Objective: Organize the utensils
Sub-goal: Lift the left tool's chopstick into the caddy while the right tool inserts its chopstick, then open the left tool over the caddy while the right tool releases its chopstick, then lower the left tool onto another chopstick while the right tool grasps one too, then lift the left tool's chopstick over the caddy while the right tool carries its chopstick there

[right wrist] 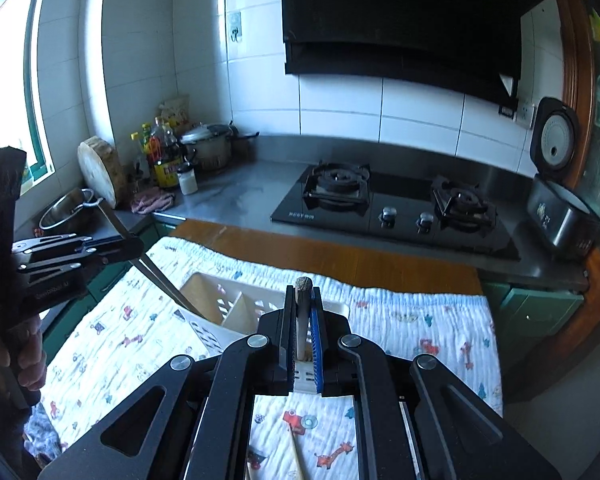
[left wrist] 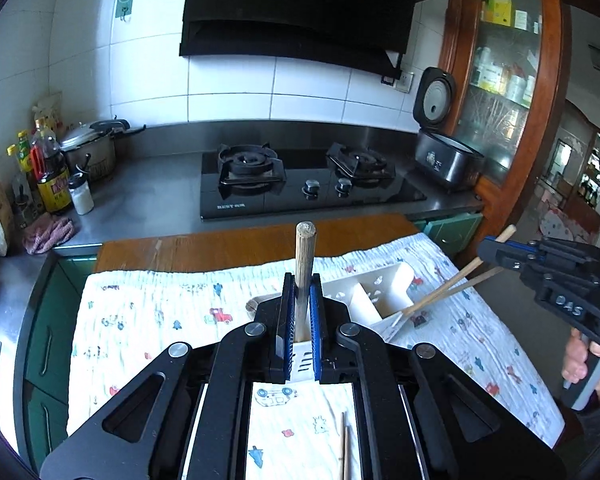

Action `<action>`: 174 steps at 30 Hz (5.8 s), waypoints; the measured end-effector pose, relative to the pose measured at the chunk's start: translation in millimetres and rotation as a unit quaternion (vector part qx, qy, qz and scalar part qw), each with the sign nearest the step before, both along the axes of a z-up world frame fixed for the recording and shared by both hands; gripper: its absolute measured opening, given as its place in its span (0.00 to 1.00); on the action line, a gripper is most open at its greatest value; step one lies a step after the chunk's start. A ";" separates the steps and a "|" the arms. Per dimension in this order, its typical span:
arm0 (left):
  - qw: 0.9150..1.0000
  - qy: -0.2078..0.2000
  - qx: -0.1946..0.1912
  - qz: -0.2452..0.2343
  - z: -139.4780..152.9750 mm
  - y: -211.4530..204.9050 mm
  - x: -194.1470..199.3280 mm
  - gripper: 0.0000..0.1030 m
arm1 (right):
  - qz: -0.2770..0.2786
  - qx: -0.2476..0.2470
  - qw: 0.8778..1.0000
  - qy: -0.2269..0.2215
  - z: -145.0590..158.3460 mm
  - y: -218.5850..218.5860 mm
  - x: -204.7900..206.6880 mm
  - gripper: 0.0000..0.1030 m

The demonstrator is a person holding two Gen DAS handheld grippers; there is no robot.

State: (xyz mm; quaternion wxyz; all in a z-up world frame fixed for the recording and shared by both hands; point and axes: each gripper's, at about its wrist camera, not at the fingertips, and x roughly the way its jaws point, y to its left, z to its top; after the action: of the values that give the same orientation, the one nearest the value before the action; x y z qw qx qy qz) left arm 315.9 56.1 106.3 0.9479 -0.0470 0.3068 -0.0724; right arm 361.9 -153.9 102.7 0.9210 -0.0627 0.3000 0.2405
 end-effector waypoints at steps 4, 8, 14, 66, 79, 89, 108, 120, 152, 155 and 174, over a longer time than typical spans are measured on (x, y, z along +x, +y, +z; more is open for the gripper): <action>1.000 0.004 0.002 0.002 -4.4 0.8 1.0 0.06 | -0.003 0.000 1.000 0.009 -9.7 0.0 6.0 0.06; 1.000 0.007 0.002 0.005 -6.8 1.4 2.1 0.06 | -0.003 0.004 1.000 0.015 -13.4 -0.4 9.5 0.07; 1.000 -0.001 -0.003 0.004 -1.0 2.8 -6.8 0.09 | -0.008 0.008 1.000 0.001 -5.6 -5.8 4.4 0.10; 0.991 0.120 -0.047 -0.029 -188.7 -20.7 -208.5 0.18 | 0.026 -0.053 0.992 0.112 -221.9 -55.2 -186.6 0.15; 0.989 0.145 -0.031 -0.024 -206.6 -25.6 -184.9 0.14 | 0.026 -0.059 0.992 0.110 -221.4 -56.7 -188.5 0.08; 0.988 0.152 -0.029 -0.028 -212.4 -28.2 -181.5 0.12 | 0.026 -0.061 0.992 0.109 -221.8 -56.2 -189.0 0.08; 0.988 0.150 -0.035 -0.012 -215.4 -32.5 -177.0 0.11 | 0.021 -0.061 0.992 0.105 -223.4 -55.0 -190.0 0.09; 0.993 0.118 -0.023 -0.011 -180.9 -26.4 -188.7 0.07 | 0.019 -0.043 0.996 0.072 -192.5 -61.6 -197.7 0.07; 0.998 -0.027 -0.004 -0.059 -1.9 -29.7 -116.6 0.06 | 0.021 0.009 0.999 -0.036 25.5 -37.4 -103.6 0.06; 0.997 -0.054 0.004 -0.054 27.7 -28.4 -104.9 0.06 | 0.021 0.016 0.998 -0.048 46.5 -36.0 -94.2 0.06; 0.998 -0.057 0.006 0.019 47.5 -1.8 -7.3 0.06 | 0.009 0.005 1.000 -0.029 35.2 -2.8 -17.7 0.07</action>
State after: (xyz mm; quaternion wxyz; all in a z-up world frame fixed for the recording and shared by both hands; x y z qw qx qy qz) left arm 308.6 54.3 153.8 0.9652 -0.0433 0.2521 -0.0549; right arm 344.2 -156.7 137.9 0.9272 -0.0677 0.2719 0.2485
